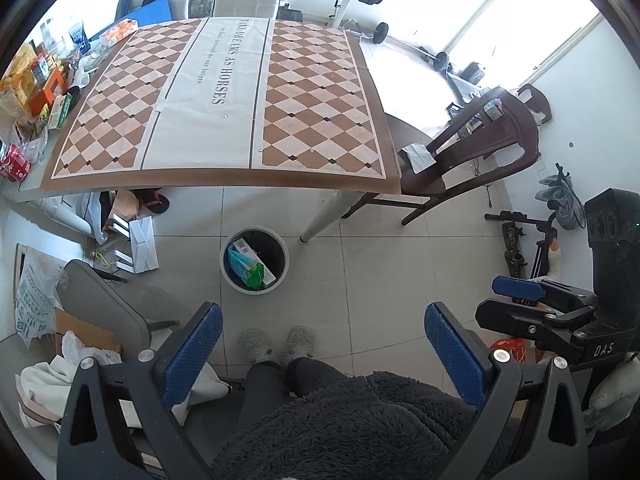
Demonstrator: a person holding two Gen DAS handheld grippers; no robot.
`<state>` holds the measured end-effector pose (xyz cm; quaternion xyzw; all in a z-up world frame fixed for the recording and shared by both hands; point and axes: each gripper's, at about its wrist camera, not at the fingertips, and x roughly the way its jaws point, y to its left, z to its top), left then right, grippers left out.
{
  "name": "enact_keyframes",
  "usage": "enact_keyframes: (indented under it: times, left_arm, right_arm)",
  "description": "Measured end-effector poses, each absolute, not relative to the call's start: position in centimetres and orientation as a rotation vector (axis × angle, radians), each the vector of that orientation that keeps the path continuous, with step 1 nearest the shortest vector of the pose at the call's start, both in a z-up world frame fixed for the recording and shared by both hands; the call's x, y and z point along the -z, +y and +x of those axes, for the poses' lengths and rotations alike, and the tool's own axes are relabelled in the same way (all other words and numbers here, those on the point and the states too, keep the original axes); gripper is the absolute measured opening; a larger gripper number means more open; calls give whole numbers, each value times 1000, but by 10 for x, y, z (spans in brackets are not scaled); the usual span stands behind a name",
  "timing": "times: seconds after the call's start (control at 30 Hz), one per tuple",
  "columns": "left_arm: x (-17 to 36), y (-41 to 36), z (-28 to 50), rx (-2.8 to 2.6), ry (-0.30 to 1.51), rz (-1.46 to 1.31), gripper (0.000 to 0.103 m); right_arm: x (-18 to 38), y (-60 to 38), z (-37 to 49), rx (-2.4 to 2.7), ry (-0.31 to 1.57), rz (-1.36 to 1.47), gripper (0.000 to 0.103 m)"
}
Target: Collect trash
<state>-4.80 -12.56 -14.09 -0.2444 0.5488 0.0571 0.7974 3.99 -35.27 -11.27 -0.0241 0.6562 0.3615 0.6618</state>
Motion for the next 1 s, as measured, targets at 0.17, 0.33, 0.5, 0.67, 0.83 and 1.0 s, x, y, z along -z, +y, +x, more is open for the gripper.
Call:
enact_keyframes:
  times: [0.17, 0.33, 0.5, 0.67, 0.83, 1.0]
  left_arm:
    - [142, -131, -52, -117, 1178, -526, 103]
    - [143, -134, -52, -113, 1178, -532, 103]
    - [144, -137, -52, -112, 1176, -539, 103]
    - [145, -138, -53, -113, 1179, -542, 103]
    - [145, -139, -55, -111, 1175, -546, 103]
    - [145, -138, -56, -121, 1161, -549, 103]
  right_arm:
    - [113, -357, 38, -818, 1484, -55, 103]
    - [115, -362, 33, -805, 1487, -53, 103]
    - [116, -364, 30, -801, 1488, -54, 103]
    - [116, -366, 28, -796, 1489, -52, 103]
    - [116, -364, 30, -797, 1491, -55, 103]
    - [116, -364, 28, -795, 1490, -54, 103]
